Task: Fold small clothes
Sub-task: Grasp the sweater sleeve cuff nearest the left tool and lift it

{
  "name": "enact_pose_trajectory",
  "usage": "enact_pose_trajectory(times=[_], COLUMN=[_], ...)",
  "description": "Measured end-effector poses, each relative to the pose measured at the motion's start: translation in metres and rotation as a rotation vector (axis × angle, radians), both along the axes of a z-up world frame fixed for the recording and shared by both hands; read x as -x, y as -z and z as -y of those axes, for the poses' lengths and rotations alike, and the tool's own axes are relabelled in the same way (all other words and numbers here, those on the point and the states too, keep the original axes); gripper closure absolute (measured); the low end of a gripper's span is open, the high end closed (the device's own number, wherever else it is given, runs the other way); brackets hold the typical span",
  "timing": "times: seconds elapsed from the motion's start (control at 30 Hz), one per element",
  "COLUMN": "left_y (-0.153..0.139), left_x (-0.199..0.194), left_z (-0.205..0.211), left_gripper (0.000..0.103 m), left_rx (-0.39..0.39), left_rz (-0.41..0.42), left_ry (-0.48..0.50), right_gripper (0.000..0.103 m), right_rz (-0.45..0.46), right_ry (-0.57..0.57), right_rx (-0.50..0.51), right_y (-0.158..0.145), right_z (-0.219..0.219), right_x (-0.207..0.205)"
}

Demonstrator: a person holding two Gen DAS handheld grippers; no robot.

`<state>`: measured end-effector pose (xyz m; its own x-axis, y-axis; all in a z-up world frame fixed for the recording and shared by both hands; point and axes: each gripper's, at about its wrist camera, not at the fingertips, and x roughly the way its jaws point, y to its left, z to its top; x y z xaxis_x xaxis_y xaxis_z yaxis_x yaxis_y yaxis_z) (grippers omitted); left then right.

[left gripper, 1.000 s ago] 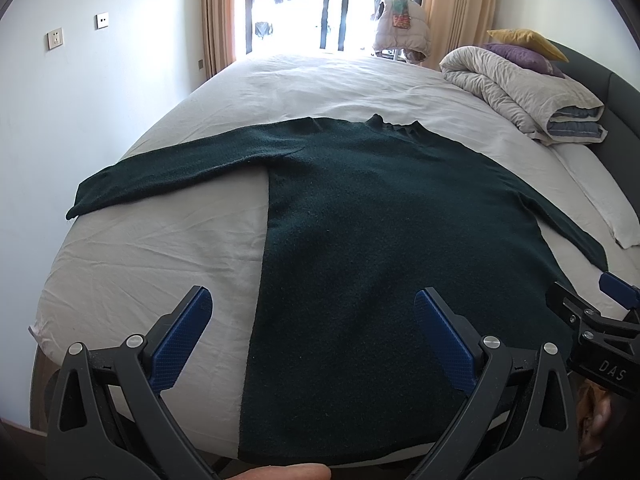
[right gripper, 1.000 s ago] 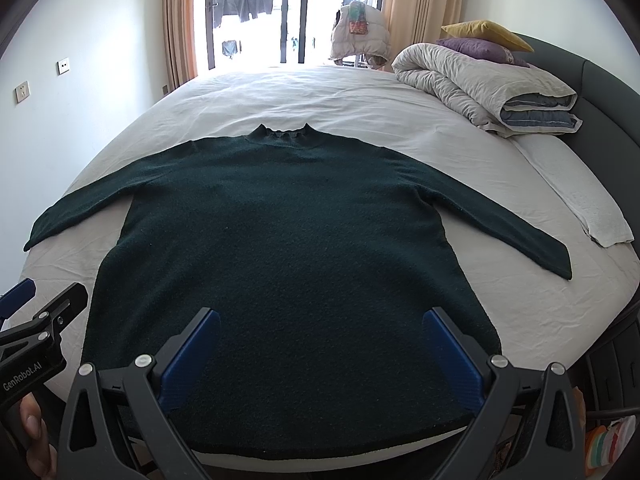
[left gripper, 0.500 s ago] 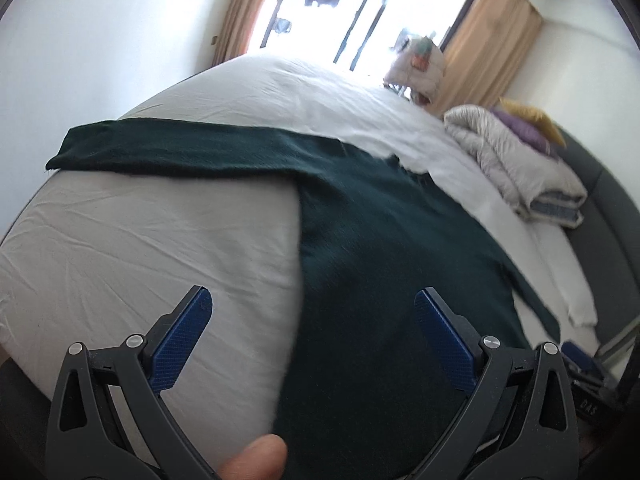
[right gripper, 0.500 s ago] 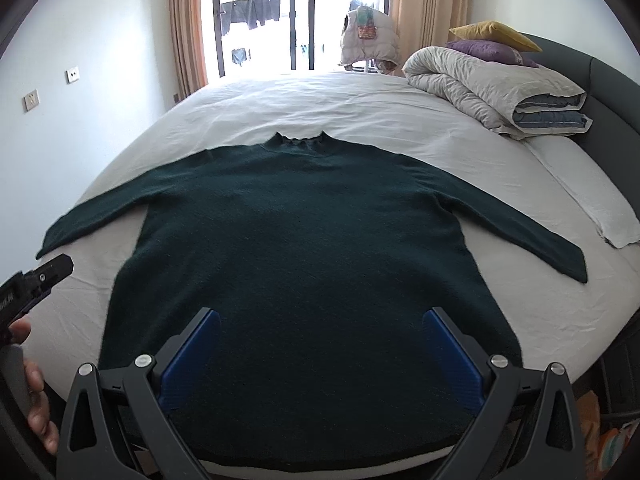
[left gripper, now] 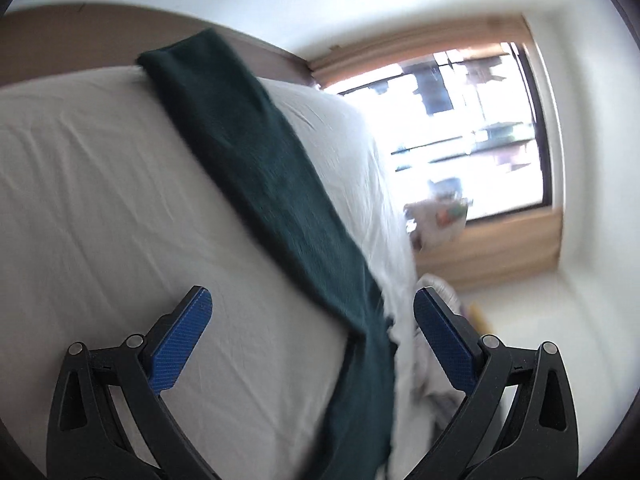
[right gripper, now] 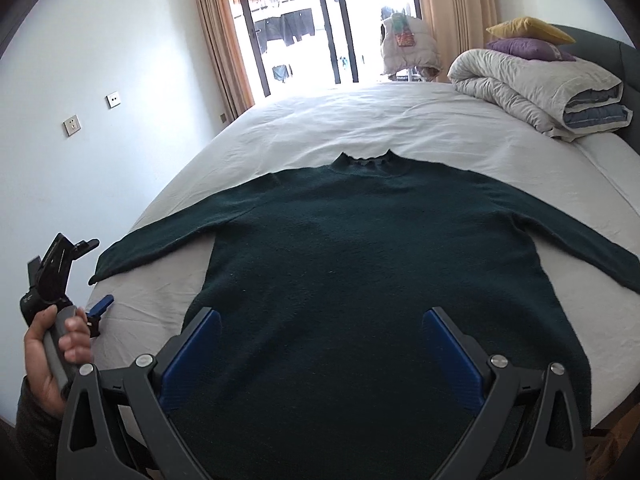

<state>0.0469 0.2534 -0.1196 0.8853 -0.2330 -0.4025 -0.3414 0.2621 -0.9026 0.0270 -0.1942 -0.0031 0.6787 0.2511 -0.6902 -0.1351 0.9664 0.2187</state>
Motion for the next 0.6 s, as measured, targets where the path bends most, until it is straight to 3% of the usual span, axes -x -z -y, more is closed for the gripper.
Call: enact_pose_trajectory(times=[0.33,0.4,0.53,0.6], left_y=[0.003,0.011,0.034,0.037], left_x=[-0.036,-0.043,-0.048,-0.045], left_z=[-0.014,-0.009,-0.011,-0.015], left_gripper=[0.007,0.015,0.043,0.049], left_rx=[0.244,0.291,0.386,0.425], left_rz=[0.055,0.074,0.093,0.110], left_ry=[-0.138,-0.133,-0.152,-0.164], right_gripper=[0.001,0.001,0.001,0.001], right_rz=[-0.059,-0.061,-0.072,-0.073], right_ry=[-0.009,-0.009,0.000,0.002], right_rx=[-0.045,-0.044,-0.062,-0.066], right_y=[0.016,0.018,0.021,0.022], right_z=[-0.020,-0.021,-0.018,-0.016], right_x=[-0.018,-0.019,-0.022,-0.023])
